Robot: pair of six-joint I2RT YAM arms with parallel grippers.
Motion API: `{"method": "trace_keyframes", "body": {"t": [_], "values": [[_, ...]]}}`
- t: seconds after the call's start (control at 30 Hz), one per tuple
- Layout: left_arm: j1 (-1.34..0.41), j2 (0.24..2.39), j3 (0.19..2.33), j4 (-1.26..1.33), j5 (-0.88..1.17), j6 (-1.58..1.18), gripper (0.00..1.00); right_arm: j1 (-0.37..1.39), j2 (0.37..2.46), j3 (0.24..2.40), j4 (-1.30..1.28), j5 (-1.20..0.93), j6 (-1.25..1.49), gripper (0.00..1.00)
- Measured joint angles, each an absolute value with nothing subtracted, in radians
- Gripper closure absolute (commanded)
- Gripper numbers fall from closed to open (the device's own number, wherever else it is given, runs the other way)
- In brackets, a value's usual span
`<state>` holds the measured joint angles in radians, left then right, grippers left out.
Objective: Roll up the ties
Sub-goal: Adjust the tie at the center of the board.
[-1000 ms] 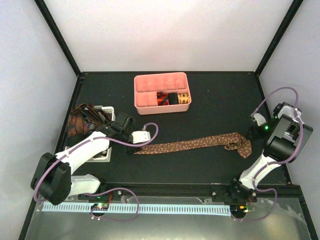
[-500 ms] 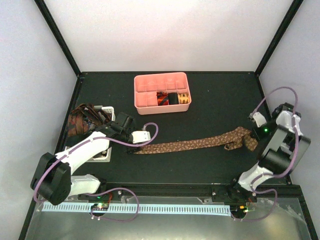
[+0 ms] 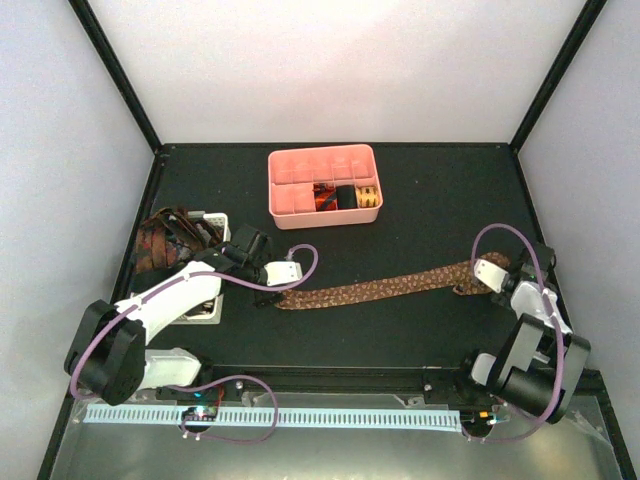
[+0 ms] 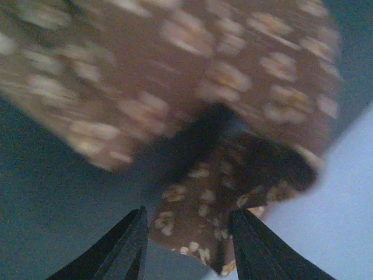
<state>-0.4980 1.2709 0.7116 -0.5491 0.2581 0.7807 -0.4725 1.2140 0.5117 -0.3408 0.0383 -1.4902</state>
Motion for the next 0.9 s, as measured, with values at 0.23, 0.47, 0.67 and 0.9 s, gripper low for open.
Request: {"method": "trace_keyframes", "body": {"t": [0.23,0.47,0.67,0.9], "values": [[-0.498,1.27,0.712,-0.55,0.258,0.781,0.25,-0.562,1.295,0.754,-0.303,0.105,-1.467,0.35],[-0.502,1.351,0.754,-0.579,0.277,0.781,0.2,-0.573,1.344,0.904,-0.608,0.009,-1.414,0.25],[-0.567,1.476,0.8,-0.58,0.272,0.761,0.38,-0.572,1.533,1.094,-0.917,-0.162,-1.251,0.29],[-0.564,1.543,0.814,-0.586,0.173,0.746,0.7,-0.573,1.583,1.084,-1.046,-0.268,-1.05,0.32]]}}
